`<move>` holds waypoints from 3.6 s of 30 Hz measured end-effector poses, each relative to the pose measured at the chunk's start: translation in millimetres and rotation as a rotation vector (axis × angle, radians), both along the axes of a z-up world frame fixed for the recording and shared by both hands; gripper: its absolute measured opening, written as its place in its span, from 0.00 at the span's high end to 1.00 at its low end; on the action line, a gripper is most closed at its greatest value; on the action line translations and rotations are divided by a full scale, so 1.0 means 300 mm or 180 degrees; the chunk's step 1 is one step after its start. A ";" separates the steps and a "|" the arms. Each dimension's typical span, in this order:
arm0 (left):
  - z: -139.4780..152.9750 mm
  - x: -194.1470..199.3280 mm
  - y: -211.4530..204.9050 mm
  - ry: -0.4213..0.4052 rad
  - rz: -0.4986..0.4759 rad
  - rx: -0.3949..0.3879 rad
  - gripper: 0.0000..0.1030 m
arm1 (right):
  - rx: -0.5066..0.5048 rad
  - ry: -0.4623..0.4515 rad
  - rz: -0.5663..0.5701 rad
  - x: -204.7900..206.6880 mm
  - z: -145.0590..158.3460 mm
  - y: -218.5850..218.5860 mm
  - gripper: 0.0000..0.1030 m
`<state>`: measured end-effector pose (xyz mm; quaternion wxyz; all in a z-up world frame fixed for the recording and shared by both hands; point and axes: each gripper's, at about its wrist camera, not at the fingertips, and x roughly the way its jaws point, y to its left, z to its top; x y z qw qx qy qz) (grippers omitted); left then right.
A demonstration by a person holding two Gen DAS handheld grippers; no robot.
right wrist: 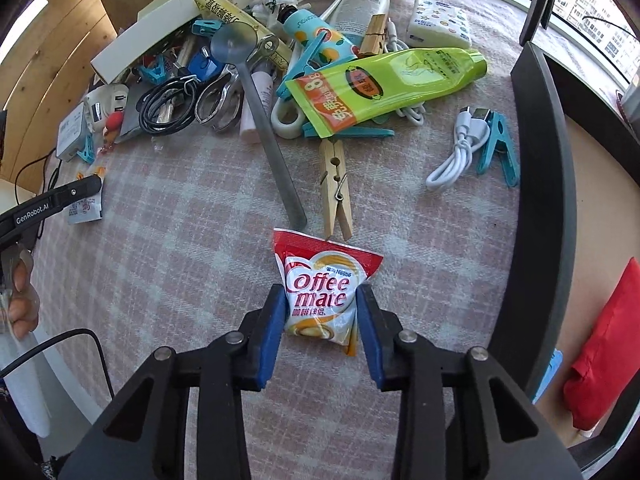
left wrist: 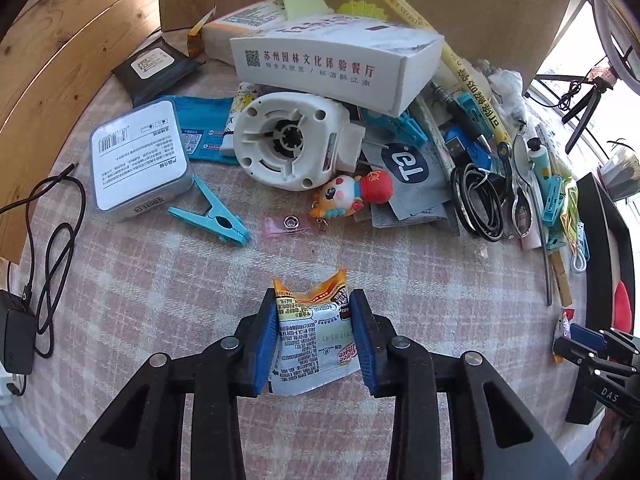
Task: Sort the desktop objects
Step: 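Grasp the snack packet with the left gripper while the right gripper grasps the Coffee-mate packet, then carry the snack packet into the tray and release while the right gripper drops the Coffee-mate packet there, then grasp the wooden clothespin with the right gripper while the left gripper grasps the metal spoon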
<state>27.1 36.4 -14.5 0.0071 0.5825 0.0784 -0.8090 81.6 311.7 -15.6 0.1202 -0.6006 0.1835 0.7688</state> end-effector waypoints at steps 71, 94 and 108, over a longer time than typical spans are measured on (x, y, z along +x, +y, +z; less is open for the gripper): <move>0.408 -0.096 1.232 0.0471 -0.2107 0.0288 0.45 | 0.0577 0.0250 -0.1567 0.392 0.282 0.748 0.48; 0.165 -0.226 0.562 0.0011 -0.0300 0.0383 0.58 | 0.0041 0.0447 -0.0185 -0.057 0.231 0.298 0.67; 0.080 -0.264 0.587 -0.0129 -0.0210 0.0509 0.58 | -0.0212 0.0192 -0.0002 -0.169 0.063 0.205 0.72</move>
